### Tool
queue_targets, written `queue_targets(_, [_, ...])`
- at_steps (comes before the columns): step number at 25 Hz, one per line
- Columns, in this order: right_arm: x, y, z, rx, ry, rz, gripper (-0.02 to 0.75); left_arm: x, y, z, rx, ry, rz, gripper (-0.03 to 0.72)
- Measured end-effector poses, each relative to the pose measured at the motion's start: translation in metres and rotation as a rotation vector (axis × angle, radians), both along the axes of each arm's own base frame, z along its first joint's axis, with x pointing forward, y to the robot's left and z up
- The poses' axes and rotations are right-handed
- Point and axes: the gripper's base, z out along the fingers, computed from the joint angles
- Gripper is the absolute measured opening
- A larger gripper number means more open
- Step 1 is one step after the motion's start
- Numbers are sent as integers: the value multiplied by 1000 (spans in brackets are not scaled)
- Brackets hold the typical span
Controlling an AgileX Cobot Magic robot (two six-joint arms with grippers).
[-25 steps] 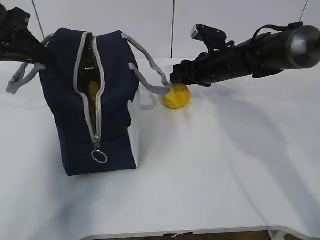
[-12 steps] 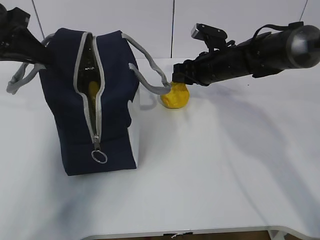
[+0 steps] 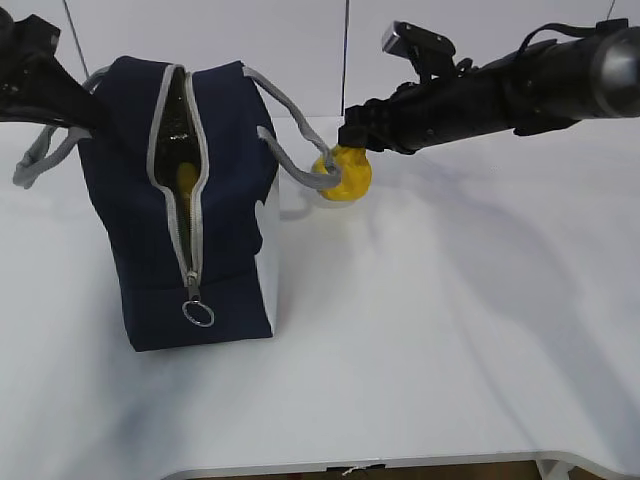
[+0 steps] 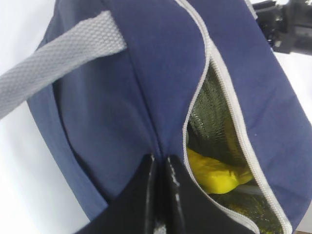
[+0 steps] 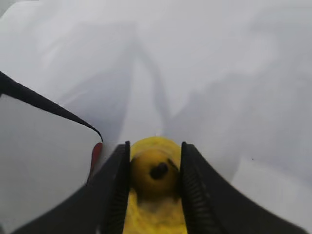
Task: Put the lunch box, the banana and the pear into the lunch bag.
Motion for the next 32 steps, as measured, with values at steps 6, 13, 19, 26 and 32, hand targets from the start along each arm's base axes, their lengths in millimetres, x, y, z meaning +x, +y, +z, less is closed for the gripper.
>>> queue_targets(6, [-3, -6, 22, 11, -43, -6, 269, 0, 0, 0, 1, -1, -1, -14])
queue_targets(13, [-11, -13, 62, 34, -118, -1, 269, 0, 0, 0, 1, -1, -1, -14])
queue_targets(19, [-28, -10, 95, 75, -157, 88, 269, 0, -2, 2, -33, 1, 0, -14])
queue_targets(26, [-49, -5, 125, 114, -188, 192, 268, 0, -4, 4, -70, 2, -5, -14])
queue_targets(32, [-65, 23, 135, 130, -203, 285, 268, 0, -5, 5, -89, 0, -3, -14])
